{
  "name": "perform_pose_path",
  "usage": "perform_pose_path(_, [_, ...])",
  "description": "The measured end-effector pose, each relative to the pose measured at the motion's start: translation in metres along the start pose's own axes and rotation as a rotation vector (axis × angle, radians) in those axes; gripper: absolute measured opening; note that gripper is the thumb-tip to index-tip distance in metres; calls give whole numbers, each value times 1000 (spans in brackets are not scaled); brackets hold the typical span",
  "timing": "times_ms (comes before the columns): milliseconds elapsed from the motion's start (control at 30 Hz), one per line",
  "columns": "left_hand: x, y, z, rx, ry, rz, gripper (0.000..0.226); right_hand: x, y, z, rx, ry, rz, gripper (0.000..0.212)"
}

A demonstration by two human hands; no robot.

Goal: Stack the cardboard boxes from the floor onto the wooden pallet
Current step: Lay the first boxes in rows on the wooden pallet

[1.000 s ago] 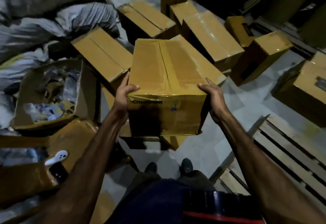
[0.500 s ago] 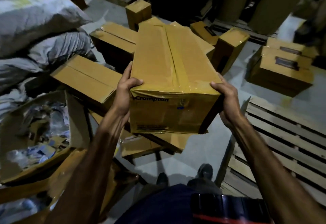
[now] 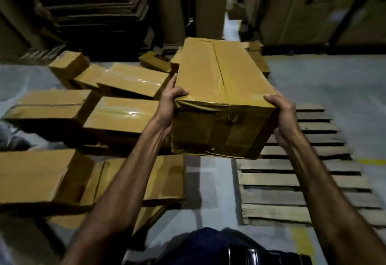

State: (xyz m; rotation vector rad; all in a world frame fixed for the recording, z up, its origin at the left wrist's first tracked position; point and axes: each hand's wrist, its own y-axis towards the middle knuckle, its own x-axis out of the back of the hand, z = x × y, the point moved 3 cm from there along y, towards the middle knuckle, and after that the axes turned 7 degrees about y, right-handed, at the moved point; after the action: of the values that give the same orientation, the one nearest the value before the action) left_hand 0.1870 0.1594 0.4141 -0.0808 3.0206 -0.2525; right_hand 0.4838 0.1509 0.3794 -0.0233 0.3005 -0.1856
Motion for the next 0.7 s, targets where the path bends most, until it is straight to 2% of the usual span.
perform_pose_path(233, [-173, 56, 15, 109, 149, 323, 72, 150, -5, 16, 27, 75, -326, 43])
perform_pose_path(333, [-242, 66, 28, 135, 184, 476, 39, 203, -17, 26, 12, 85, -458, 28])
perform_pose_path(533, [-354, 63, 68, 276, 208, 722, 24, 301, -53, 27, 65, 150, -714, 21])
perform_pose_path(567, [-367, 64, 74, 296, 213, 763, 22, 311, -59, 25, 81, 160, -753, 18])
perform_pose_path(633, [-399, 66, 91, 316, 232, 852, 44, 335, -71, 17, 94, 162, -823, 18])
perform_pose_path(700, [-430, 66, 105, 321, 274, 904, 56, 355, -84, 9, 74, 153, -863, 32])
